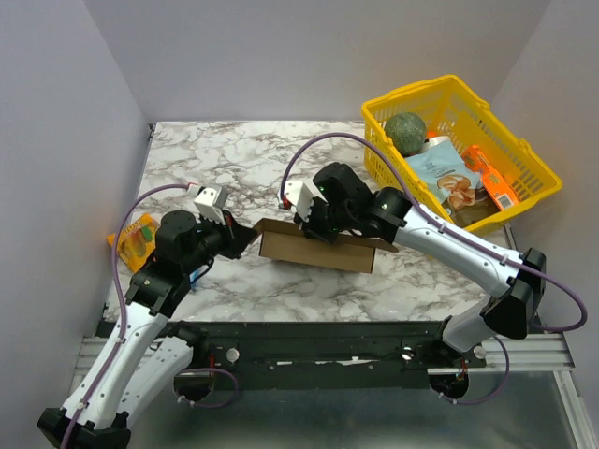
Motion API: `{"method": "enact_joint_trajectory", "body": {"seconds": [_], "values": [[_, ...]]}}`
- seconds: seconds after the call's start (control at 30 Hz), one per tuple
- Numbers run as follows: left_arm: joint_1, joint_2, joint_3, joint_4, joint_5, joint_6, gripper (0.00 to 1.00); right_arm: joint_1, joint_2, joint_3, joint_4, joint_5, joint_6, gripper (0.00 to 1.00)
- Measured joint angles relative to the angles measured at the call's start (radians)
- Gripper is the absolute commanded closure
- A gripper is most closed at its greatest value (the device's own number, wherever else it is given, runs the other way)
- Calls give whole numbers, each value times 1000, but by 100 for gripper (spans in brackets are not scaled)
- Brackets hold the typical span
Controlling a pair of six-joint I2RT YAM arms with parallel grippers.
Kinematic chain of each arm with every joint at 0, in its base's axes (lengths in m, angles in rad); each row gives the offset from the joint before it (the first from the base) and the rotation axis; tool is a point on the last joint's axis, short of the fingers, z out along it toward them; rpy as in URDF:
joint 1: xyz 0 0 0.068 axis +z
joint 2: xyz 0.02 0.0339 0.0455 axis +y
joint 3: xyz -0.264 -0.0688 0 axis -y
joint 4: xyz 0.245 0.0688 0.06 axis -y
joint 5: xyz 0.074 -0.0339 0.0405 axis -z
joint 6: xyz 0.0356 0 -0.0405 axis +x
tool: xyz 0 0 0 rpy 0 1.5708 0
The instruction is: Fold the paper box
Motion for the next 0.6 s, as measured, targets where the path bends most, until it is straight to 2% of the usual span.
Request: {"method": "enact_joint_trajectory", "body": {"seconds": [0.3, 0.6], "values": [[-63, 2, -75, 99, -93, -74, 100, 0, 8, -14, 10, 41, 13, 99], [-137, 23, -89, 153, -210, -61, 100, -1, 8, -19, 26, 83, 13, 99]]}}
